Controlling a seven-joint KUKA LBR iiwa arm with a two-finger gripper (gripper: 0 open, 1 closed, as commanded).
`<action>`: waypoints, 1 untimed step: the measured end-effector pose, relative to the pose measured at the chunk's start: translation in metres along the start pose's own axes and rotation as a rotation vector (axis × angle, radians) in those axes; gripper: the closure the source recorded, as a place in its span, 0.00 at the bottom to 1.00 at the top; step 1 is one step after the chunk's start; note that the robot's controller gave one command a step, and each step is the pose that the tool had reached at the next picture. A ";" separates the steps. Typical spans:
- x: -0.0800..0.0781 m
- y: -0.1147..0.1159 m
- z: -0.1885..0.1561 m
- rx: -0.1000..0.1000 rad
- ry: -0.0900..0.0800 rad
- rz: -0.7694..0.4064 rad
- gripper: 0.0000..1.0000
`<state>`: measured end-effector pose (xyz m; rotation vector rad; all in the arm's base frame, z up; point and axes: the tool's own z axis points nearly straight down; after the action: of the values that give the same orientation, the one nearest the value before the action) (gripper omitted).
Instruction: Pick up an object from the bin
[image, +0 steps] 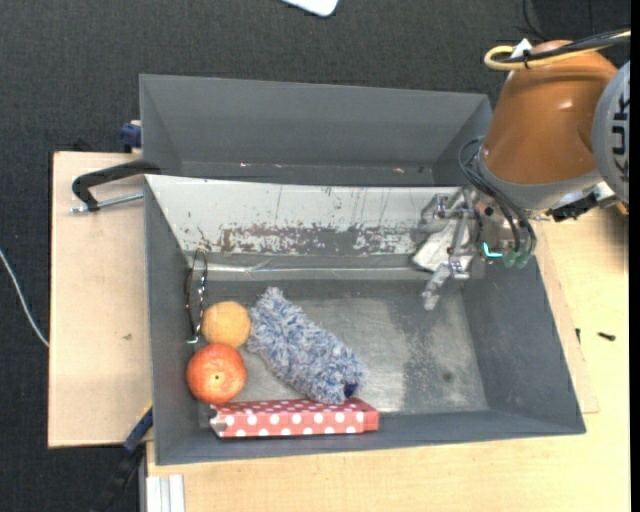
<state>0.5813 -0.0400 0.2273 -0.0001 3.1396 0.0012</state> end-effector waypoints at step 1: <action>0.000 0.000 0.000 0.000 -0.001 0.000 0.00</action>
Offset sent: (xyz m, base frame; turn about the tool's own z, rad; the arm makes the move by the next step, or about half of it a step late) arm -0.0079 0.0736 -0.0598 0.0502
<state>0.5815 -0.0399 0.2276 -0.0003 3.1388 0.0010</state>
